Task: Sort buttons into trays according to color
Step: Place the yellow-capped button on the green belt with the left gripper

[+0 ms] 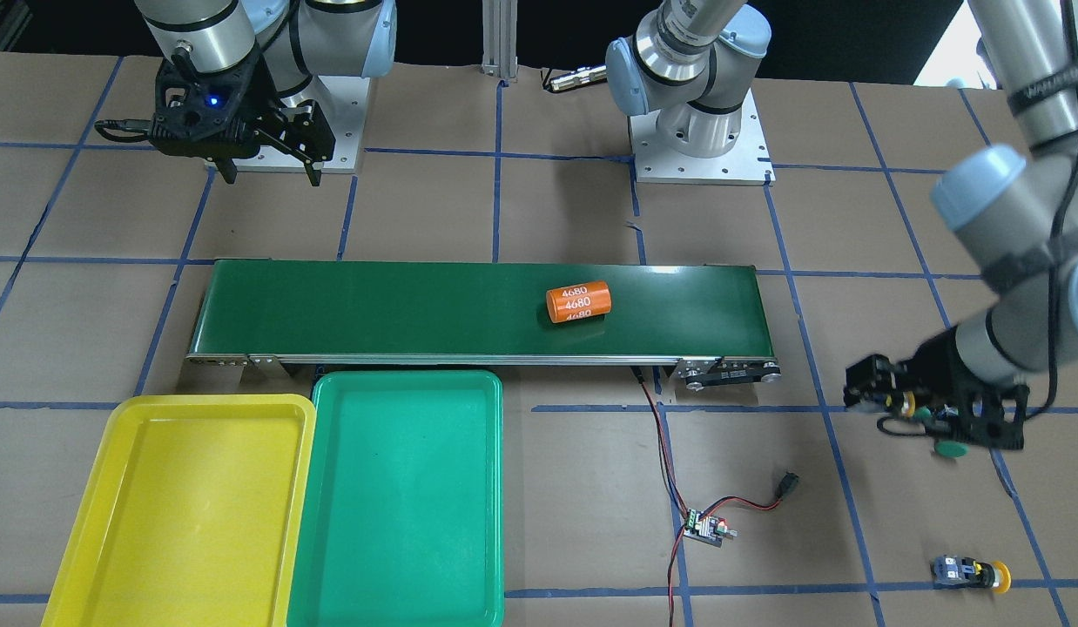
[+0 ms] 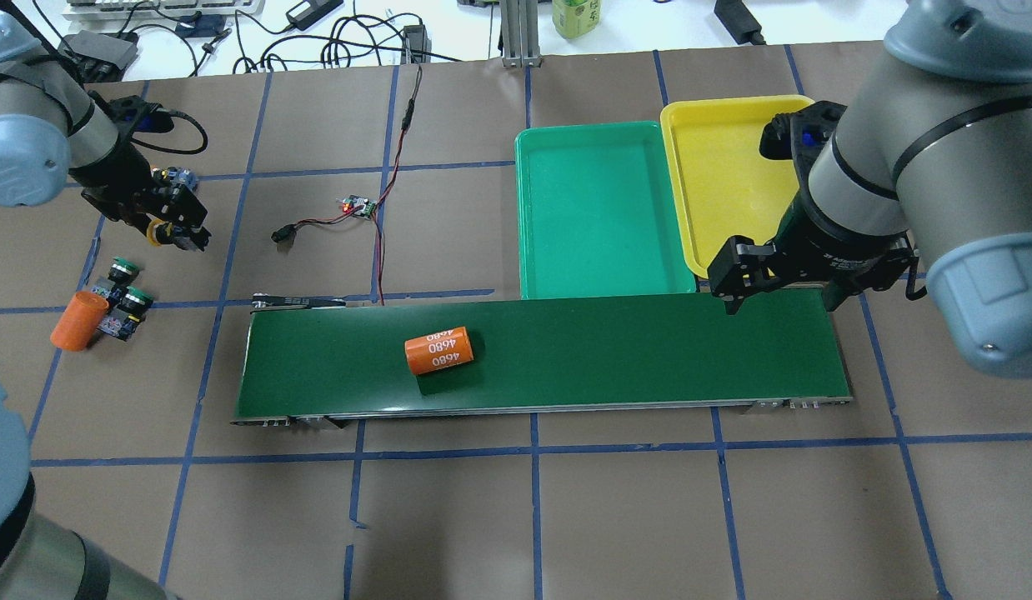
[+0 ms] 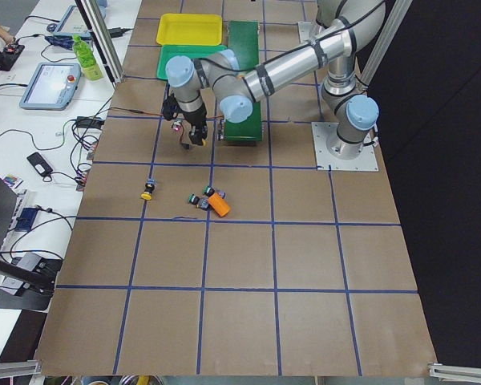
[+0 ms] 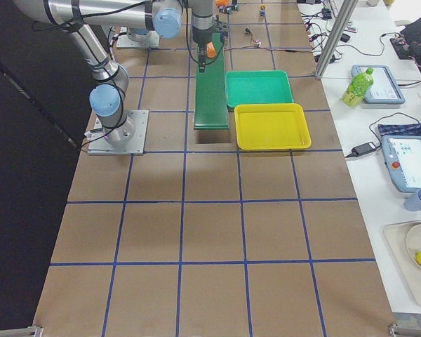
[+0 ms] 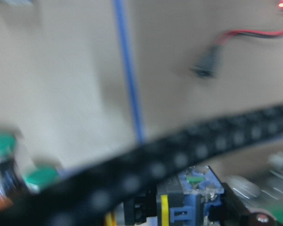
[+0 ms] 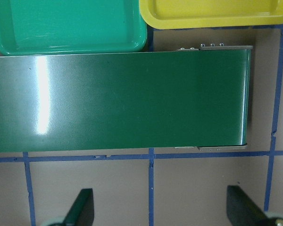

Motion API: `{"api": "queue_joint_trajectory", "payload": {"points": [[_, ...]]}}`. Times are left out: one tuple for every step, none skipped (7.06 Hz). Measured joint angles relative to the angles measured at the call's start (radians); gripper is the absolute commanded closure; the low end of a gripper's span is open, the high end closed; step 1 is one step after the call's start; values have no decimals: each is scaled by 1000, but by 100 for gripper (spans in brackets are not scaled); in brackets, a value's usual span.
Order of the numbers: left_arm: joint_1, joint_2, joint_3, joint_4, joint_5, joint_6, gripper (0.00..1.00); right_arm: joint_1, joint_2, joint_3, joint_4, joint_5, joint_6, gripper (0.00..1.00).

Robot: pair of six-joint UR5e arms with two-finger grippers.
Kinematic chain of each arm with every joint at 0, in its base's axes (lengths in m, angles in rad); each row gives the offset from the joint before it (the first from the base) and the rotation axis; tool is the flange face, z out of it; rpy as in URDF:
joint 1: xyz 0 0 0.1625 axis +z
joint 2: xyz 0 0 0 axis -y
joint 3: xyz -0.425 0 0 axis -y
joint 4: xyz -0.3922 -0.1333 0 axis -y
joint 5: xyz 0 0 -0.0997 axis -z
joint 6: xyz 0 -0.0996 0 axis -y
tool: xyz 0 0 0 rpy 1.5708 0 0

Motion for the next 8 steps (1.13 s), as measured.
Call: {"api": "queue_joint_trajectory", "payload": {"points": [[-89, 61, -31, -51, -12, -137, 100, 0, 0, 0, 0, 0, 0, 0], [-191, 91, -88, -34, -17, -249, 100, -1, 0, 1, 0, 0, 0, 0], [-259, 107, -168, 38, -19, -316, 100, -1, 0, 1, 0, 0, 0, 0], [-291, 115, -271, 150, -20, -354, 100, -1, 0, 1, 0, 0, 0, 0], [-303, 118, -358, 253, -17, -375, 4, -2, 0, 5, 0, -1, 0, 0], [-307, 121, -403, 300, -15, -382, 0, -3, 0, 10, 0, -1, 0, 0], [-309, 126, -422, 311, -14, -384, 0, -3, 0, 14, 0, -1, 0, 0], [-307, 131, -422, 303, -14, -384, 0, -3, 0, 17, 0, -1, 0, 0]]}}
